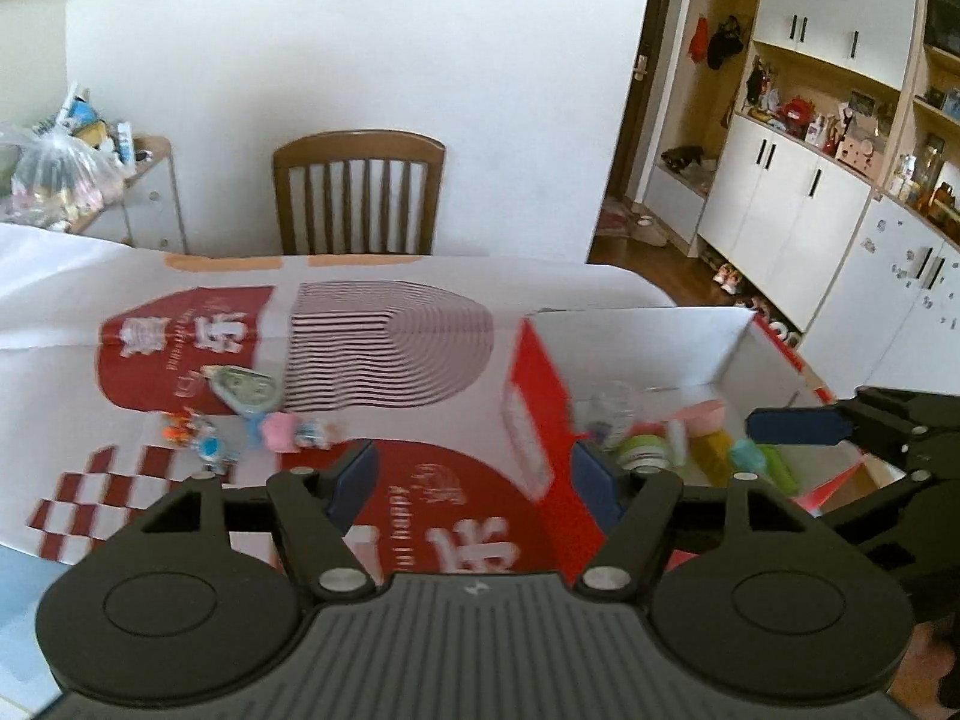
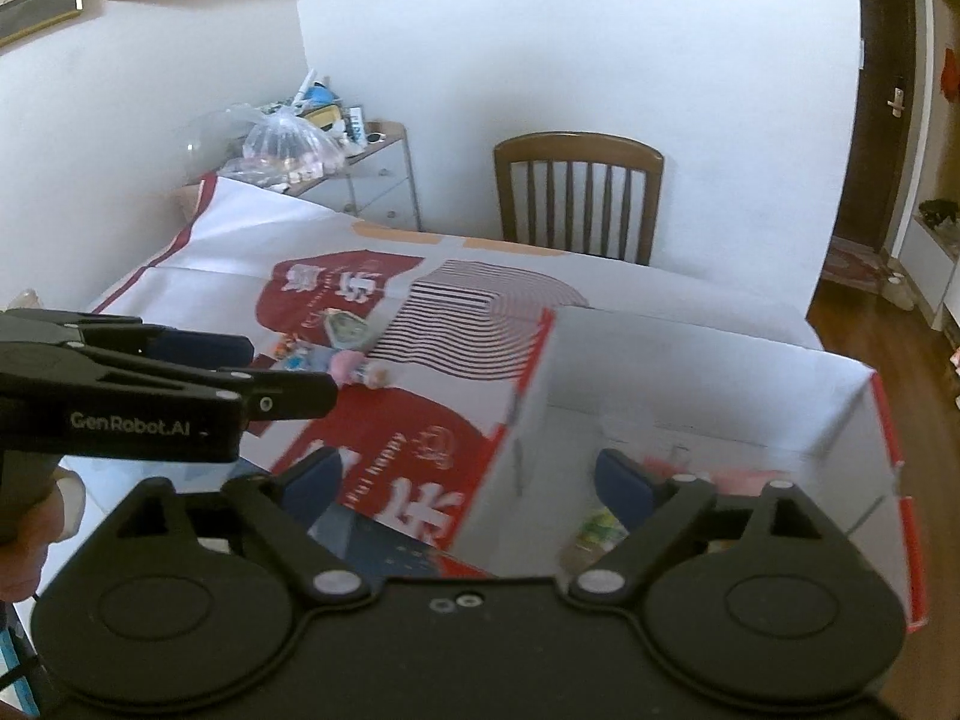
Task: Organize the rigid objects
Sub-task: 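Withdraw both tools from the shoebox toward the toys on the cloth, then grasp the pink-haired doll with the right gripper while the left gripper grasps the red dragon toy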
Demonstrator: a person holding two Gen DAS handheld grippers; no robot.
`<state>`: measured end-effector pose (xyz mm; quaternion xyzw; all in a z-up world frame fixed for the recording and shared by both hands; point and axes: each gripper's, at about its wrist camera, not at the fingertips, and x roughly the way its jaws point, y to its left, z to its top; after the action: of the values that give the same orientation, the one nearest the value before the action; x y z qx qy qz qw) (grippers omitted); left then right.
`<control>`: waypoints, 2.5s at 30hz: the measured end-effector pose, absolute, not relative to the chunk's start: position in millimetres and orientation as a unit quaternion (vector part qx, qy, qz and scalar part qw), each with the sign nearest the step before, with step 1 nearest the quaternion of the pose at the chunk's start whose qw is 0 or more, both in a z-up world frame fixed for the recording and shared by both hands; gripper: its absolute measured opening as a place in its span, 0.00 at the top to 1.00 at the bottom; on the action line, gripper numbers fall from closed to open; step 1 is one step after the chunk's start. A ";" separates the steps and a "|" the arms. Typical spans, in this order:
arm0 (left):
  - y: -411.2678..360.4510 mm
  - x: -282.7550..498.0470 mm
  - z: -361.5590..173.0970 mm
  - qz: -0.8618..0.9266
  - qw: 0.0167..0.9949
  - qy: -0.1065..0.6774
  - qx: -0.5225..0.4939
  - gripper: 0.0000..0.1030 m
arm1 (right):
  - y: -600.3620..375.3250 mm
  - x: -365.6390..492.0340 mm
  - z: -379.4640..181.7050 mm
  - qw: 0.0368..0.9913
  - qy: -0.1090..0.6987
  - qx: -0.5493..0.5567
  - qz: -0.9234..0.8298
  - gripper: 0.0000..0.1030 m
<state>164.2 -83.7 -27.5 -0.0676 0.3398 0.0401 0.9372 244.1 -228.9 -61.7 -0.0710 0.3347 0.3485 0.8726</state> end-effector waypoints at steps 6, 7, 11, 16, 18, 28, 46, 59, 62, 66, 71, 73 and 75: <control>-38.1 150.3 -30.1 0.043 0.938 0.337 -0.070 0.22 | -191.4 228.7 -59.2 0.872 0.327 -0.074 0.357 0.04; -30.4 148.4 -30.9 0.044 0.938 0.337 -0.071 0.22 | -184.8 226.6 -59.3 0.872 0.327 -0.074 0.358 0.03; -0.9 143.1 -35.2 0.048 0.937 0.339 -0.069 0.17 | -161.4 219.5 -59.8 0.871 0.325 -0.072 0.360 0.01; 33.4 140.1 -43.2 0.048 0.935 0.345 -0.070 0.17 | -129.4 216.5 -63.3 0.871 0.328 -0.078 0.358 0.00; 47.0 139.6 -47.1 0.045 0.934 0.345 -0.078 0.17 | -117.9 217.1 -65.5 0.871 0.330 -0.080 0.355 0.00; 99.2 151.2 -65.6 0.072 0.937 0.331 -0.088 0.00 | -67.9 230.3 -81.3 0.870 0.340 -0.103 0.342 0.00; 149.8 211.6 -134.7 0.106 0.919 0.367 -0.099 0.00 | -7.6 282.9 -135.3 0.863 0.378 -0.122 0.313 0.01; 174.5 239.2 -167.4 0.109 0.911 0.381 -0.115 0.01 | 17.9 315.1 -168.1 0.861 0.398 -0.127 0.291 0.10; 173.5 243.6 -171.3 0.108 0.911 0.381 -0.112 0.01 | 21.8 318.4 -171.4 0.861 0.401 -0.125 0.287 0.10; 172.9 247.5 -174.6 0.104 0.912 0.381 -0.114 0.07 | 25.0 323.1 -175.9 0.862 0.409 -0.118 0.277 0.11; 171.8 248.7 -176.9 0.092 0.912 0.382 -0.115 0.24 | 28.5 325.4 -181.7 0.861 0.413 -0.116 0.272 0.12; 171.4 249.3 -176.8 0.082 0.913 0.381 -0.118 0.29 | 29.2 326.0 -183.6 0.862 0.412 -0.115 0.271 0.12; 171.0 250.9 -176.7 0.075 0.914 0.380 -0.119 0.31 | 29.9 326.9 -184.6 0.863 0.412 -0.114 0.268 0.13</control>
<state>250.9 171.0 -176.7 -0.1194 0.3802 0.0755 0.9140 326.9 29.9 -184.6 -0.1139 0.4118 0.2683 0.8634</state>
